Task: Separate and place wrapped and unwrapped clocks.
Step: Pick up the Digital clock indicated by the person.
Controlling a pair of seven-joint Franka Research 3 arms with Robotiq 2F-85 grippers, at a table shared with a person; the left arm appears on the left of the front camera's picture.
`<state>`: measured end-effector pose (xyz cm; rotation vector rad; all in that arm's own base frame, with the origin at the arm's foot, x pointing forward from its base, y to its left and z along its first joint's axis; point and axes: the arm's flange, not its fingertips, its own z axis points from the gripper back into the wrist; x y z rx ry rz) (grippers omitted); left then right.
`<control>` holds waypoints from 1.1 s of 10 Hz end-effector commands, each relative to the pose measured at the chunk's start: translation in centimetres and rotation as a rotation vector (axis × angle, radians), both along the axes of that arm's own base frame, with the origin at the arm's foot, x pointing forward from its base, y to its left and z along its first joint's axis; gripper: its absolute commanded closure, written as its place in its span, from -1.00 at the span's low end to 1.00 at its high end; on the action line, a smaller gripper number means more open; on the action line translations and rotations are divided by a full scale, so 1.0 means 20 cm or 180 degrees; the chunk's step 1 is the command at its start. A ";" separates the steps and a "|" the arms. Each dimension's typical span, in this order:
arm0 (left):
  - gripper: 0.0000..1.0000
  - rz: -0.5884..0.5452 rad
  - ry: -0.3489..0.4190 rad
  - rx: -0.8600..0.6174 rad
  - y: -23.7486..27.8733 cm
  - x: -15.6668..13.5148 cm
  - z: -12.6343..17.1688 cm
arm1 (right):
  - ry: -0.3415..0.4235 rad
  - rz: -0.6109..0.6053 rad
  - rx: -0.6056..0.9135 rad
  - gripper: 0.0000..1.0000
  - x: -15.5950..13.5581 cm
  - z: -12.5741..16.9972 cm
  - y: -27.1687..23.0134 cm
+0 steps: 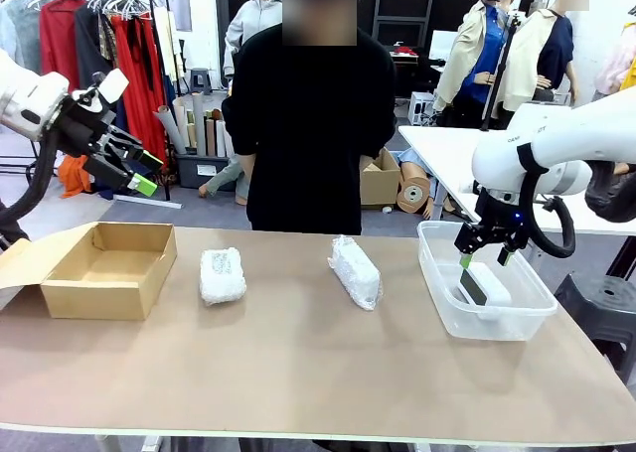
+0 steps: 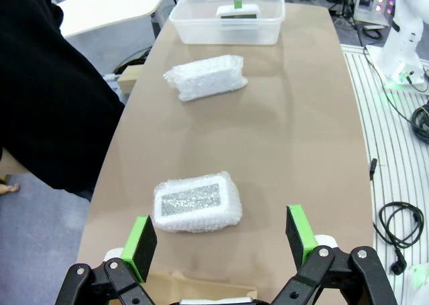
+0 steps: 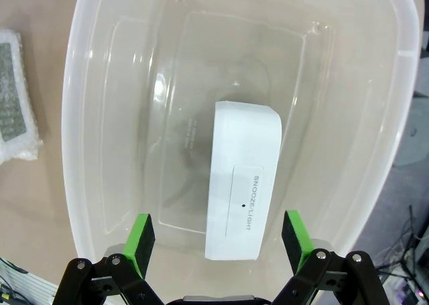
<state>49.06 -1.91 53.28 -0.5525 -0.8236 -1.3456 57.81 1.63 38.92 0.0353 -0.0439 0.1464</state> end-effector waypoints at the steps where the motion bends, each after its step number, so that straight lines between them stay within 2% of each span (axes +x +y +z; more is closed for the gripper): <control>1: -1.00 0.0002 -0.0002 -0.0033 0.00 0.00 0.01 | 0.0000 0.0000 0.0000 -1.00 0.00 0.00 0.00; 3: -1.00 0.0002 -0.0002 -0.0033 0.00 0.00 0.01 | 0.0117 0.0480 0.0253 -1.00 -0.03 0.09 0.00; 7: -1.00 0.0002 -0.0002 -0.0033 0.00 0.00 0.01 | -0.0025 0.1351 0.0689 -1.00 -0.07 0.25 0.07; 8: -1.00 0.0002 -0.0002 -0.0033 0.00 0.00 0.01 | -0.0009 0.1728 0.0881 -1.00 -0.08 0.28 0.09; 9: -1.00 0.0002 -0.0002 -0.0033 0.00 0.00 0.01 | -0.0107 0.1979 0.0933 -1.00 -0.08 0.30 0.12; 11: -1.00 0.0002 -0.0002 -0.0033 0.00 0.00 0.01 | -0.0486 0.2908 0.1125 -1.00 -0.10 0.40 0.19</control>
